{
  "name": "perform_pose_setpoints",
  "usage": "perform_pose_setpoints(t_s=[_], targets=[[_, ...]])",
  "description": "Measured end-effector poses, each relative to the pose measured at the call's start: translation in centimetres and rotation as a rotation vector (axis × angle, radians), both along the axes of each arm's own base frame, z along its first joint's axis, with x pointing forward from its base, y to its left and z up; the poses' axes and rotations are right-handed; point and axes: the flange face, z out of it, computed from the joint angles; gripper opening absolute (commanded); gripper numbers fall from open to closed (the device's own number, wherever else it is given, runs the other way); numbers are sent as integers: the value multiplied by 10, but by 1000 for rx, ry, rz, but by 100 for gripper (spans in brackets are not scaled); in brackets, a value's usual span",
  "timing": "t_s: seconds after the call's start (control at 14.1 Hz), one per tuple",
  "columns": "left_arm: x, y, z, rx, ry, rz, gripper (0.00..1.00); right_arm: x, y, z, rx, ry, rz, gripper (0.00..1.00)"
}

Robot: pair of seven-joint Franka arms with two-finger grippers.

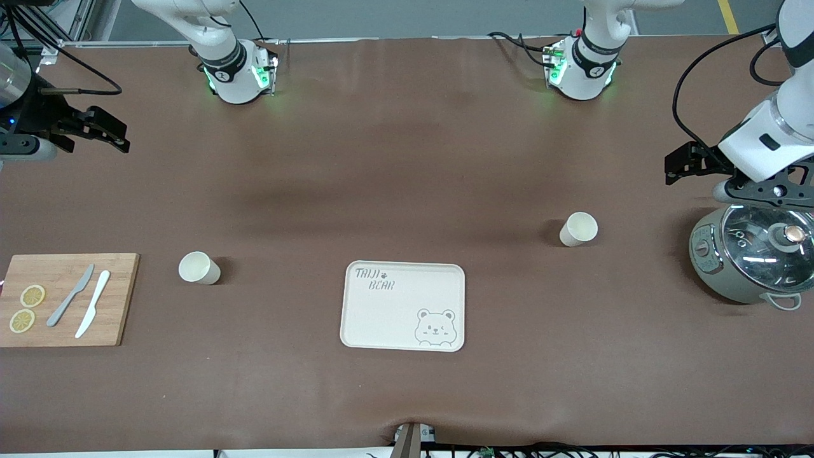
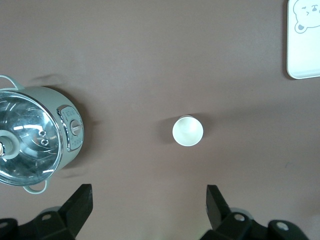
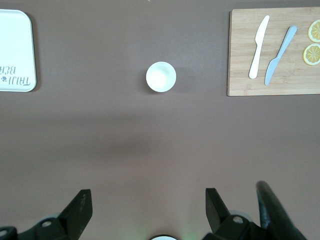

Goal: Place white IKEA cup upright on tray with both arms
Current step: 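Move the left gripper down over the white cup near the pot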

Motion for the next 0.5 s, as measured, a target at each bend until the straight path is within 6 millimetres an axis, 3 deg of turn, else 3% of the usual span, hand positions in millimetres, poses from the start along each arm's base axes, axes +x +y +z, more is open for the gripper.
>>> perform_pose_setpoints(t_s=[0.5], targets=[[1, -4, -2, 0, 3, 0, 100, 0, 0, 0, 0, 1, 0, 100]])
